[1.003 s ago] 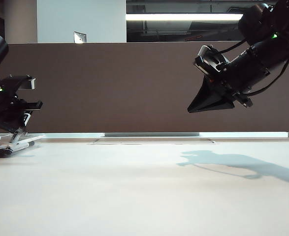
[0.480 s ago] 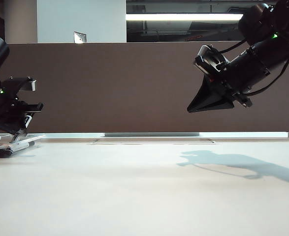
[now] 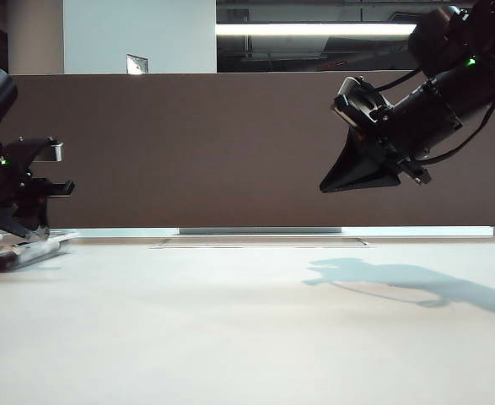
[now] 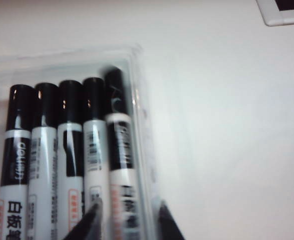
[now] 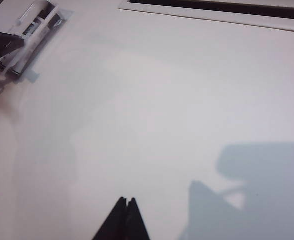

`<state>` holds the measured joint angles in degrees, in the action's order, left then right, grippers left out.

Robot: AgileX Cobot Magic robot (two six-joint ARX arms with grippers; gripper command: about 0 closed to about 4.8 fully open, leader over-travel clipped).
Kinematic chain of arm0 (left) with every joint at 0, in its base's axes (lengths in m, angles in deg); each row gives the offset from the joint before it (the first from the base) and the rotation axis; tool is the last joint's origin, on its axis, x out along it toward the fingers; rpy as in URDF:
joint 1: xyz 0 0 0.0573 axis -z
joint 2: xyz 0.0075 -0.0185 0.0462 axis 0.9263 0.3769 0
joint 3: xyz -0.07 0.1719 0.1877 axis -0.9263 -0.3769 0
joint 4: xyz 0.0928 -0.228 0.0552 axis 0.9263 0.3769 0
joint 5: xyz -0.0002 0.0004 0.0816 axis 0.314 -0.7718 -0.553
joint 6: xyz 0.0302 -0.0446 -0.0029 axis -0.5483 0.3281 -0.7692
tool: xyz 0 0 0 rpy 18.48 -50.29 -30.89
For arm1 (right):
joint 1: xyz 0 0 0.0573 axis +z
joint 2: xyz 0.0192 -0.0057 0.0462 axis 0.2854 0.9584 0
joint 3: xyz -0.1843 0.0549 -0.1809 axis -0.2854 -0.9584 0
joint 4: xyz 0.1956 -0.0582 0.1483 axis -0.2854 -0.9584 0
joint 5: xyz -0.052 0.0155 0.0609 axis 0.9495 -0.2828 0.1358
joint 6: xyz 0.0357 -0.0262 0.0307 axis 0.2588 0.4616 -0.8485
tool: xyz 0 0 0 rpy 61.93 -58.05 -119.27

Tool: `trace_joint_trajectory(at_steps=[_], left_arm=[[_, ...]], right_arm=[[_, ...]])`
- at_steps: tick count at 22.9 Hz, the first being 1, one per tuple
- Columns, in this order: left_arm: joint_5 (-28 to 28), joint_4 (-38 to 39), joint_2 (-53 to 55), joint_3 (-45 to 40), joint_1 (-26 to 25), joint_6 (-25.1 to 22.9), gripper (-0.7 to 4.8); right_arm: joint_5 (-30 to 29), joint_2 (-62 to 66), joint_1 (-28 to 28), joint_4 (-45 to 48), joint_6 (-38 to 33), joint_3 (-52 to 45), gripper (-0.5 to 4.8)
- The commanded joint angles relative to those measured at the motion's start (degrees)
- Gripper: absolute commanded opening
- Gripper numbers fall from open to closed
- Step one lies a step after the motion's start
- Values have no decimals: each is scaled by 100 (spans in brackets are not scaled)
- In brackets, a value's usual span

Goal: Pick up the black marker on the right and put it into the packaging box on the left, making sure the marker fit the shape of the box's grooves.

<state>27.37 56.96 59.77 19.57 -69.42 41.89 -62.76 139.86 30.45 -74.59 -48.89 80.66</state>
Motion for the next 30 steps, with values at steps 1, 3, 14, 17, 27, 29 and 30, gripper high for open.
trace_joint_trajectory(at_steps=[1, 3, 14, 17, 27, 29, 30], left_arm=[[-2, 11, -24, 15, -7, -20, 126], [-2, 4, -28, 17, -7, -20, 126], [-2, -116, -577, 17, -7, -22, -5], [-2, -20, -879, 17, 11, 37, -6], [-2, 675, -1832, -2, 173, 776, -6], [-2, 756, -2074, -94, 216, 876, -6], [-2, 748, -2358, -278, 216, 905, -6]], right_arm=[[-42, -50, 7, 76, 24, 28, -6], [-42, -50, 7, 79, 24, 28, -6], [-15, -50, 7, 81, 24, 28, -6], [393, -50, 4, 81, 24, 28, -6], [1558, -973, -48, -260, 275, 22, -6], [1696, -1274, -48, -503, 514, 22, -6], [1788, -1593, -83, -800, 682, 9, -6]])
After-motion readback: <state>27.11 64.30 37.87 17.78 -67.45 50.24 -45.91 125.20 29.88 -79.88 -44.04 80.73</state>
